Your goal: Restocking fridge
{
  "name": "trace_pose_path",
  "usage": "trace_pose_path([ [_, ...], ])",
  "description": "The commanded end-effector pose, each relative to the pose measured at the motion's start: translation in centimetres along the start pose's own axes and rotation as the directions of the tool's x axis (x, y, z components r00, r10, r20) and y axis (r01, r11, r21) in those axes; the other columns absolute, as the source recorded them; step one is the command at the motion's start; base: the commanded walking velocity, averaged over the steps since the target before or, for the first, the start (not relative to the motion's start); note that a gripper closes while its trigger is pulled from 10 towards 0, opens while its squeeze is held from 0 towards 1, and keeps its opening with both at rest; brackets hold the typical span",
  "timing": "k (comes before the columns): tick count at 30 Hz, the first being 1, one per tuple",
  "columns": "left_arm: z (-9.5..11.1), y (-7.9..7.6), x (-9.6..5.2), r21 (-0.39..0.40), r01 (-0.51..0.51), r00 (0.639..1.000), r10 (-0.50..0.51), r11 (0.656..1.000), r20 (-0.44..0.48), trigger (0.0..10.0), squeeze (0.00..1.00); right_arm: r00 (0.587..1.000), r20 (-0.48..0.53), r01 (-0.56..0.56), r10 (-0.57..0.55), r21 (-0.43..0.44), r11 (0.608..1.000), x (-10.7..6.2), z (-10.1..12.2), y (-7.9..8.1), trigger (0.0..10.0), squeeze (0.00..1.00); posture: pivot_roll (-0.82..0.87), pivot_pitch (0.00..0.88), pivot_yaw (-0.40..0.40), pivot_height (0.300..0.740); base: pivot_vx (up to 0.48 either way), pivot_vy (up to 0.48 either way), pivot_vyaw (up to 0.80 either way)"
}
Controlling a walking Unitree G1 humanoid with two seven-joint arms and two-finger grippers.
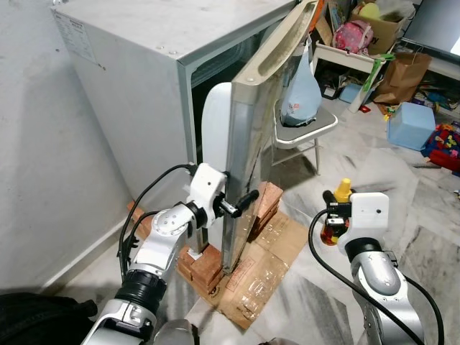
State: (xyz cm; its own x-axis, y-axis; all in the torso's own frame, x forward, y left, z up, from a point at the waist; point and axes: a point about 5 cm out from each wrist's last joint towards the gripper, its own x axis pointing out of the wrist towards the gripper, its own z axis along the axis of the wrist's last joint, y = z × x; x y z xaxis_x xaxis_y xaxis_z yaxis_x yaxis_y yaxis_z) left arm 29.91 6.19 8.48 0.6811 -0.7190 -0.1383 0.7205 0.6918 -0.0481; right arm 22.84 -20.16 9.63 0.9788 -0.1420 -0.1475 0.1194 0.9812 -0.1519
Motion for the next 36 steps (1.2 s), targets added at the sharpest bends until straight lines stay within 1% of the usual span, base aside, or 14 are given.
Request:
trace_pose_path([
  [1,1.7,-0.7,0.6,0.031,0.036,0.998,-0.038,0.999,0.053,10.0,0.0,0.998,-0.021,0.061,-0.06,0.021,0.998,0.1,-0.3,-1.0,10.0,0.0,0.05,0.0,-0.037,0.74,0.0,0.0,-0.78],
  [2,1.8,-0.7,0.6,0.023,0.04,0.997,-0.041,0.999,0.063,10.0,0.0,0.998,-0.022,0.065,-0.064,0.02,0.998,0.1,-0.3,-1.1,10.0,0.0,0.05,0.0,-0.036,0.74,0.0,0.0,-0.78],
  [7,2.2,-1.1,0.9,0.042,0.059,0.995,-0.062,0.997,0.075,10.0,0.0,0.997,-0.023,0.077,-0.077,0.001,0.997,0.2,-0.3,-1.2,10.0,0.0,0.04,0.0,-0.036,0.74,0.0,-0.269,-0.77],
  [13,2.7,-1.5,1.3,0.048,0.074,0.993,-0.078,0.996,0.089,10.0,0.0,0.995,-0.031,0.097,-0.097,-0.001,0.995,0.2,-0.4,-1.6,10.0,0.0,0.04,0.0,-0.036,0.74,0.0,-0.329,-0.77],
  [18,3.0,-2.1,1.8,0.071,0.105,0.989,-0.112,0.992,0.096,10.0,0.0,0.991,-0.039,0.125,-0.125,0.004,0.992,0.3,-0.5,-2.0,10.0,0.0,0.03,0.0,-0.033,0.74,0.0,-0.338,-0.7],
  [23,3.2,-2.5,2.2,0.091,0.124,0.986,-0.132,0.988,0.098,10.0,0.0,0.991,-0.037,0.13,-0.13,0.005,0.991,0.4,-0.4,-1.9,10.0,0.0,0.03,0.0,-0.03,0.74,0.0,-0.364,-0.52],
  [29,3.5,-2.3,2.5,0.121,0.089,0.988,-0.103,0.989,0.119,10.0,0.0,0.99,-0.032,0.137,-0.137,0.007,0.99,0.5,-0.4,-1.9,10.0,0.0,0.02,0.0,-0.027,0.74,0.0,-0.382,-0.46],
  [31,3.8,-2.1,2.5,0.134,0.065,0.987,-0.083,0.989,0.135,10.0,0.0,0.99,-0.031,0.139,-0.139,0.009,0.99,0.5,-0.4,-1.9,10.0,0.0,0.02,0.0,-0.027,0.74,0.0,0.0,-0.44],
  [33,3.9,-1.5,2.2,0.13,0.018,0.988,-0.037,0.991,0.15,10.0,0.0,0.99,-0.032,0.139,-0.138,0.01,0.99,0.5,-0.4,-1.9,10.0,0.0,0.02,0.0,-0.027,0.74,0.0,0.0,-0.44],
  [34,3.9,-1.5,2.2,0.13,0.018,0.988,-0.037,0.991,0.15,10.0,0.0,0.99,-0.032,0.139,-0.138,0.01,0.99,0.5,-0.4,-1.9,10.0,0.0,0.02,0.0,-0.027,0.74,0.0,0.0,-0.44],
  [35,3.8,-0.5,1.5,0.132,-0.059,0.985,0.036,0.99,0.166,10.0,0.0,0.99,-0.033,0.139,-0.139,0.011,0.99,0.5,-0.5,-1.9,10.0,0.0,0.02,0.0,-0.028,0.74,0.0,0.0,-0.43],
  [36,3.7,0.2,1.0,0.129,-0.107,0.982,0.084,0.986,0.172,10.0,0.0,0.99,-0.034,0.138,-0.138,0.012,0.99,0.5,-0.5,-1.9,10.0,0.0,0.02,0.0,-0.028,0.74,0.0,0.0,-0.43],
])
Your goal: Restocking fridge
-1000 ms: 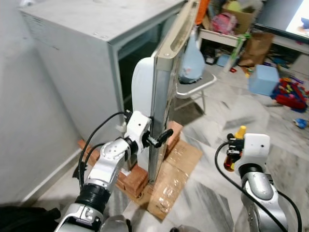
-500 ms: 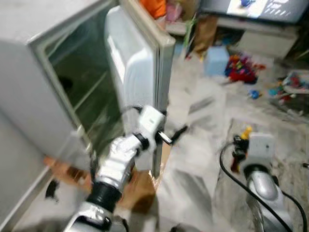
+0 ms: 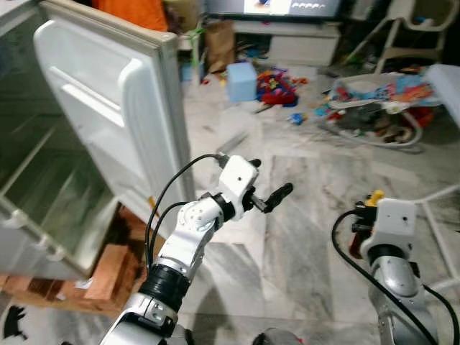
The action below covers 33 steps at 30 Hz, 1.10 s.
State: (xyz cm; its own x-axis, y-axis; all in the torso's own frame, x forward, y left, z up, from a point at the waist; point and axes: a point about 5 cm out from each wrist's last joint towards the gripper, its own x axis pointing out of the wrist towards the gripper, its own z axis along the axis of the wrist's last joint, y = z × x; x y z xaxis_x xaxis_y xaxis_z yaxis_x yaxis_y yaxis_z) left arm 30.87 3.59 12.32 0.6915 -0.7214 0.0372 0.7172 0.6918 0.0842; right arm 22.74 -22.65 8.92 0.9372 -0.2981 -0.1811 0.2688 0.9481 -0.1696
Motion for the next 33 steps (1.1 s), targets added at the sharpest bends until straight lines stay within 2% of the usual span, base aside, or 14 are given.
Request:
trace_pose_path([
  [1,-0.7,2.1,-1.6,0.021,-0.134,0.991,0.134,0.991,-0.019,10.0,0.0,1.0,0.026,-0.017,0.017,0.009,1.0,0.1,0.6,0.5,10.0,0.0,0.03,0.0,-0.029,0.74,0.0,0.0,-0.42],
  [4,-1.7,4.0,-3.5,0.049,-0.263,0.963,0.266,0.963,-0.051,10.0,0.0,0.999,0.026,-0.023,0.023,0.017,1.0,0.3,0.6,0.7,10.0,0.0,0.03,0.0,-0.034,0.74,0.0,0.0,-0.14],
  [5,-2.3,5.0,-4.6,0.048,-0.316,0.945,0.319,0.947,-0.075,10.0,0.0,0.999,0.03,-0.028,0.027,0.021,0.999,0.4,0.7,0.8,10.0,0.0,0.03,0.0,-0.036,0.74,0.0,0.0,0.0],
  [6,-3.0,6.4,-6.6,0.03,-0.395,0.912,0.396,0.918,-0.104,10.0,0.0,0.999,0.036,-0.039,0.038,0.026,0.999,0.7,1.0,1.0,10.0,0.0,0.04,0.0,-0.042,0.74,0.0,0.0,0.0],
  [8,-3.3,7.1,-7.7,0.014,-0.433,0.895,0.432,0.901,-0.112,10.0,0.0,0.998,0.04,-0.049,0.048,0.024,0.999,0.8,1.1,1.1,10.0,0.0,0.05,0.0,-0.044,0.74,0.0,0.0,0.0],
  [12,-4.3,8.2,-10.5,0.066,-0.528,0.834,0.532,0.846,-0.145,10.0,0.0,0.997,0.048,-0.069,0.068,0.024,0.997,1.2,1.3,1.5,10.0,0.0,0.06,0.0,-0.054,0.74,0.398,0.0,0.0],
  [14,-4.6,8.5,-11.2,0.091,-0.557,0.808,0.564,0.825,-0.17,10.0,0.0,0.995,0.057,-0.083,0.082,0.018,0.996,1.3,1.5,1.7,10.0,0.0,0.06,0.0,-0.055,0.74,0.469,0.0,0.0],
  [21,-4.9,8.9,-12.2,0.094,-0.604,0.773,0.611,0.791,-0.172,10.0,0.0,0.994,0.068,-0.088,0.087,0.014,0.996,1.5,1.7,1.8,10.0,0.0,0.06,0.0,-0.062,0.74,0.469,0.0,0.0],
  [33,-4.9,9.1,-11.6,0.122,-0.611,0.762,0.623,0.782,-0.175,10.0,0.0,0.994,0.067,-0.089,0.087,0.02,0.996,1.4,1.6,1.9,10.0,0.0,0.06,0.0,-0.052,0.74,0.45,0.0,0.0],
])
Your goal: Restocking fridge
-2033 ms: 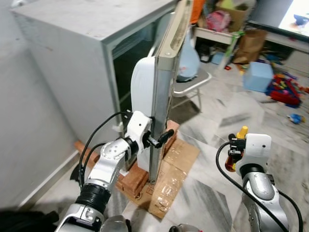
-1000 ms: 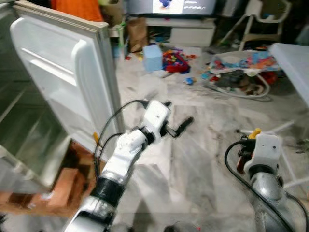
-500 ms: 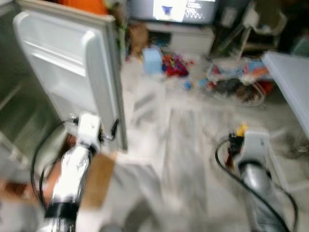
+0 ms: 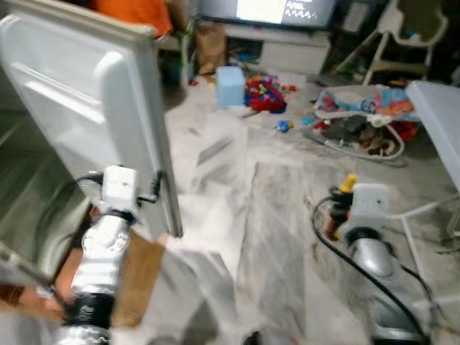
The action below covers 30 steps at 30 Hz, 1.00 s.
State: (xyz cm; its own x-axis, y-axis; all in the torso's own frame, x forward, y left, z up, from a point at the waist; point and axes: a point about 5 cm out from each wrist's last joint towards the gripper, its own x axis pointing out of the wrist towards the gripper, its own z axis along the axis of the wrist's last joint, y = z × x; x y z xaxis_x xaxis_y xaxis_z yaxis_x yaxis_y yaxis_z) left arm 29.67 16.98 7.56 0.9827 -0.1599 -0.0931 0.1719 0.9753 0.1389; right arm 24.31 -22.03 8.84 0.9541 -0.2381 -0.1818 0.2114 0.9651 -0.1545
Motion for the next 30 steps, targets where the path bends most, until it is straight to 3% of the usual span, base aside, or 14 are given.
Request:
trace_pose_path([
  [1,0.1,1.4,0.0,0.027,-0.047,0.999,0.047,0.999,-0.003,10.0,0.0,0.998,0.057,-0.028,0.027,0.018,0.999,0.1,1.2,1.0,10.0,0.0,0.06,0.0,-0.052,0.74,0.439,0.0,0.0],
  [8,0.4,1.3,0.3,0.034,-0.052,0.999,0.052,0.998,0.002,10.0,0.0,0.998,0.053,-0.027,0.026,0.02,0.999,0.0,1.1,1.0,10.0,0.0,0.06,0.0,-0.047,0.74,0.398,0.0,0.0],
  [15,-0.4,1.8,-0.2,0.076,-0.115,0.993,0.118,0.99,-0.025,10.0,0.0,0.999,0.045,-0.02,0.019,0.019,1.0,-0.1,0.8,0.8,10.0,0.0,0.06,0.0,-0.044,0.74,0.0,0.0,0.0],
  [18,-0.2,1.7,0.8,0.099,-0.157,0.987,0.161,0.983,-0.026,10.0,0.0,0.999,0.048,-0.018,0.018,0.017,1.0,0.0,0.8,0.8,10.0,0.0,0.06,0.0,-0.048,0.74,0.0,0.0,0.0],
  [22,0.8,-0.6,2.9,0.057,-0.056,0.998,0.058,0.997,-0.029,10.0,0.0,0.999,0.049,-0.017,0.017,0.015,1.0,0.2,0.9,0.8,10.0,0.0,0.06,0.0,-0.051,0.74,0.0,0.0,0.0],
  [24,1.6,-3.6,4.0,0.039,0.112,0.993,-0.112,0.993,-0.025,10.0,0.0,0.998,0.052,-0.019,0.019,0.014,1.0,0.4,1.0,0.9,10.0,0.0,0.05,0.0,-0.05,0.74,0.0,0.0,0.0],
  [26,2.2,-5.0,4.4,0.072,0.193,0.981,-0.193,0.979,-0.011,10.0,0.0,0.998,0.056,-0.019,0.018,0.013,1.0,0.4,1.0,0.9,10.0,0.0,0.05,0.0,-0.047,0.74,0.0,0.0,0.0],
  [30,2.9,-6.1,4.6,0.072,0.226,0.973,-0.228,0.971,0.023,10.0,0.0,0.998,0.064,-0.01,0.009,0.016,1.0,0.4,1.2,0.8,10.0,0.0,0.04,0.0,-0.038,0.74,0.0,0.0,0.0],
])
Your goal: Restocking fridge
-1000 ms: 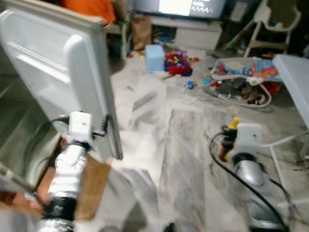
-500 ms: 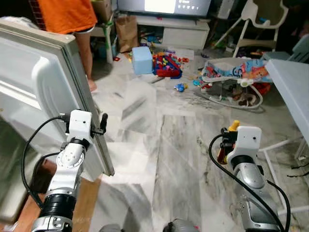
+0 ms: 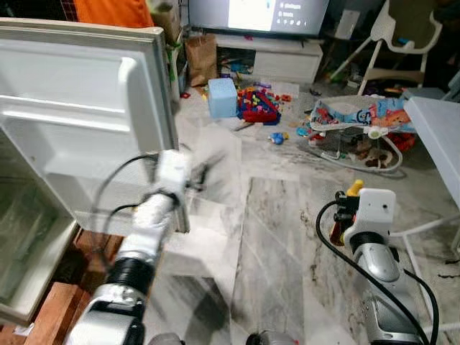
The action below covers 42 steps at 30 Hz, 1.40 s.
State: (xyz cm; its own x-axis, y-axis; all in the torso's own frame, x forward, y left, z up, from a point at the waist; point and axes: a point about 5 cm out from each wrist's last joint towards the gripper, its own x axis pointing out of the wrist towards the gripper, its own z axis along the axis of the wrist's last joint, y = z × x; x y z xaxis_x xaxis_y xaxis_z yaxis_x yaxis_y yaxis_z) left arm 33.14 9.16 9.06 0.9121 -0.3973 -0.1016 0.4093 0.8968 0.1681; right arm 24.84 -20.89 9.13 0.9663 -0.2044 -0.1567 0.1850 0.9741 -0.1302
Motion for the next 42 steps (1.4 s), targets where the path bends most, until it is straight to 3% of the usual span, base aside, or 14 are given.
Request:
trace_pose_path([
  [1,-0.2,1.0,-0.3,0.015,-0.028,1.0,0.028,1.0,-0.002,10.0,0.0,0.999,0.033,0.024,-0.024,-0.003,1.0,0.2,0.6,-0.4,10.0,0.0,0.04,0.0,-0.037,0.74,0.0,0.0,0.0],
  [4,-0.9,1.7,-1.2,0.019,-0.064,0.998,0.064,0.998,-0.012,10.0,0.0,0.999,0.029,0.028,-0.028,-0.001,1.0,0.1,0.5,-0.5,10.0,0.0,0.04,0.0,-0.037,0.74,0.0,0.0,0.0],
  [6,-2.0,3.0,-2.7,0.035,-0.131,0.991,0.132,0.991,-0.032,10.0,0.0,0.999,0.023,0.026,-0.026,0.001,1.0,0.1,0.2,-0.4,10.0,0.0,0.04,0.0,-0.034,0.74,0.0,0.0,0.0],
  [7,-3.1,4.6,-4.4,0.047,-0.213,0.975,0.216,0.976,-0.06,10.0,0.0,1.0,0.021,0.016,-0.016,0.006,1.0,0.2,0.2,-0.2,10.0,0.0,0.04,0.0,-0.032,0.74,0.0,0.0,0.0],
  [9,-3.4,4.9,-4.7,0.05,-0.233,0.969,0.236,0.971,-0.067,10.0,0.0,1.0,0.021,0.012,-0.012,0.007,1.0,0.2,0.2,-0.1,10.0,0.0,0.04,0.0,-0.033,0.74,0.0,0.0,0.0],
  [11,-5.1,6.9,-6.8,0.042,-0.348,0.926,0.351,0.936,-0.139,10.0,0.0,1.0,0.023,-0.006,0.005,0.01,1.0,0.6,0.3,0.1,10.0,0.0,0.06,0.0,-0.044,0.74,0.0,0.0,0.0],
  [15,-5.9,8.5,-8.1,0.019,-0.436,0.884,0.432,0.9,-0.178,10.0,0.0,0.998,0.046,-0.035,0.035,0.002,0.999,1.3,0.9,0.2,10.0,0.0,0.07,0.0,-0.052,0.74,0.065,0.0,0.0],
  [18,-5.8,8.9,-8.3,0.02,-0.46,0.873,0.456,0.888,-0.175,10.0,0.0,0.996,0.075,-0.054,0.055,-0.015,0.998,1.6,1.5,0.5,10.0,0.0,0.07,0.0,-0.055,0.74,0.349,-0.18,0.53],
  [21,-5.3,8.7,-7.5,0.015,-0.468,0.87,0.464,0.884,-0.165,10.0,0.0,0.992,0.096,-0.08,0.081,-0.022,0.997,1.9,2.0,0.9,10.0,0.0,0.07,0.0,-0.058,0.74,0.353,-0.32,0.79],
  [27,-4.3,7.0,-5.8,-0.025,-0.425,0.898,0.418,0.905,-0.14,10.0,0.0,0.988,0.112,-0.108,0.109,-0.02,0.994,1.9,2.4,1.3,10.0,0.0,0.05,0.0,-0.051,0.74,0.129,-0.411,0.79],
  [42,-4.4,6.9,-5.9,-0.022,-0.445,0.886,0.437,0.895,-0.153,10.0,0.0,0.956,0.129,-0.264,0.265,-0.025,0.964,1.5,2.6,3.4,10.0,0.0,0.05,0.0,-0.054,0.74,0.032,-0.358,0.79],
])
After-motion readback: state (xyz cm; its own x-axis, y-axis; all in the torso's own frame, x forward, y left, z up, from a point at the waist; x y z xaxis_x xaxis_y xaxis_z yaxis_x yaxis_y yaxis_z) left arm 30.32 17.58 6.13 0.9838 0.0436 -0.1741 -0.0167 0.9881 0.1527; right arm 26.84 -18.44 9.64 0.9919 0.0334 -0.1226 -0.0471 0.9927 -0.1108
